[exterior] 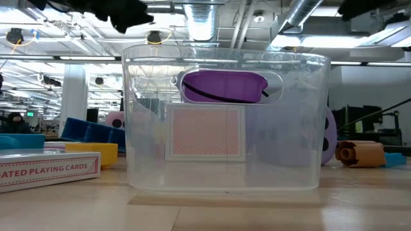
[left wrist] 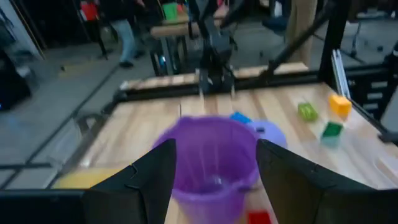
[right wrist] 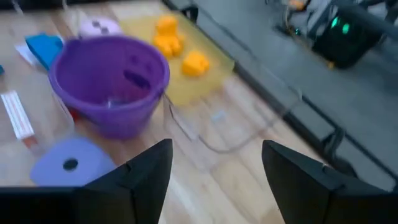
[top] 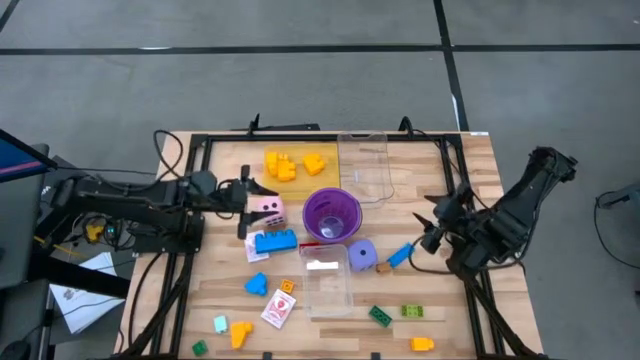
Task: Pick & Place Toys
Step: Put the pink dice into the top transparent bin
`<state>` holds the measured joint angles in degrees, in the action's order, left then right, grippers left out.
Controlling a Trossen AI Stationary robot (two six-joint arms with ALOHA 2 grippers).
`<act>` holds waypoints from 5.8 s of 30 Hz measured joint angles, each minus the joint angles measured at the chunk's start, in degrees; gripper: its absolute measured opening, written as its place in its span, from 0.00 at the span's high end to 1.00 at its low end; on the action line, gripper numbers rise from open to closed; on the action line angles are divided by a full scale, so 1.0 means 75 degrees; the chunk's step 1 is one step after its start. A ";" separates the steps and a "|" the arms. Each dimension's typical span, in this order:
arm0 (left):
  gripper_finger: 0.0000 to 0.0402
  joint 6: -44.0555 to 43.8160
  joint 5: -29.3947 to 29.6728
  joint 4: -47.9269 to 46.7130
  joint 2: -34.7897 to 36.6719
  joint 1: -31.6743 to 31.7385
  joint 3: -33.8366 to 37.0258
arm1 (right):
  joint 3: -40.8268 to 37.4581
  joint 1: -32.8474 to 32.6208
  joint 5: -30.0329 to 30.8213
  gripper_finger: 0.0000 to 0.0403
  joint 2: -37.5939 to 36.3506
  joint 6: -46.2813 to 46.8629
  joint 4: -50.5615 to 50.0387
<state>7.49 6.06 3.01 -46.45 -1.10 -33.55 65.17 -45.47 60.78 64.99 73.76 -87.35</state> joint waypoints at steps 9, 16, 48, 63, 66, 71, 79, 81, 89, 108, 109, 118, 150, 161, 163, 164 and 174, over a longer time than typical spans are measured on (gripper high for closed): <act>0.47 -0.0005 0.1061 0.1245 -0.0737 -0.0572 0.0266 | -0.0692 -0.0257 0.0341 0.40 -0.0015 0.0041 -0.0242; 0.46 0.0398 0.1233 0.2133 -0.1332 -0.0700 0.0322 | -0.0749 0.0074 0.0564 0.40 -0.0023 -0.0009 -0.0356; 0.11 -0.2073 0.3876 -0.1958 -0.1807 -0.0751 0.0322 | -0.0749 0.0075 0.0507 0.40 -0.0023 -0.0030 -0.0233; 0.03 -0.2086 0.1943 -0.1886 -0.2971 0.0770 0.0304 | -0.0748 0.0078 0.0503 0.40 -0.0023 -0.0030 -0.0222; 0.03 -0.2096 0.1781 -0.1893 -0.3003 0.0781 0.0304 | -0.0749 0.0078 0.0474 0.40 -0.0023 -0.0030 -0.0225; 0.03 -0.2268 0.1672 -0.1983 -0.3006 0.0656 0.0307 | -0.0749 0.0078 0.0474 0.40 -0.0023 -0.0030 -0.0233; 0.03 -0.2464 0.1518 -0.2311 -0.3005 0.0639 0.0304 | -0.0748 0.0075 0.0473 0.40 -0.0023 -0.0030 -0.0231; 0.03 -0.2417 0.1519 -0.2361 -0.3009 0.0640 0.0318 | -0.0749 0.0075 0.0473 0.40 -0.0023 -0.0030 -0.0231; 0.03 -0.2050 0.1631 -0.2146 -0.2926 0.0643 0.0345 | -0.0746 0.0075 0.0471 0.40 -0.0023 -0.0030 -0.0201; 0.03 -0.1405 0.1659 -0.2167 -0.2706 0.0644 0.0345 | -0.0749 0.0075 0.0469 0.40 -0.0020 -0.0030 -0.0178; 0.03 -0.1340 0.1651 -0.2196 -0.2706 0.0644 0.0340 | -0.0748 0.0075 0.0468 0.40 -0.0020 -0.0030 -0.0178; 0.03 -0.1174 0.1534 -0.2256 -0.2700 0.0644 0.0331 | -0.0749 0.0075 0.0468 0.40 -0.0020 -0.0030 -0.0169; 0.03 0.0018 -0.0708 -0.2402 -0.2009 0.2199 0.0306 | -0.0749 0.0078 0.0468 0.40 -0.0020 -0.0033 -0.0091; 0.03 0.0709 -0.1821 -0.2718 -0.2175 0.2643 0.0272 | -0.0749 0.0086 0.0468 0.40 -0.0022 -0.0033 -0.0088; 0.03 0.0822 -0.1794 -0.2700 -0.2334 0.2640 0.0272 | -0.0747 0.0086 0.0468 0.40 -0.0023 -0.0033 -0.0091; 0.03 0.0888 -0.1724 -0.2671 -0.2447 0.2640 0.0272 | -0.0749 0.0086 0.0468 0.40 -0.0020 -0.0033 -0.0091; 0.03 0.1044 -0.1387 -0.2029 -0.3003 0.2646 0.0248 | -0.0749 0.0086 0.0468 0.40 -0.0023 -0.0033 -0.0088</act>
<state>15.32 -4.35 -12.21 -68.97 18.74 -31.69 59.55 -44.82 64.29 64.82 73.52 -88.01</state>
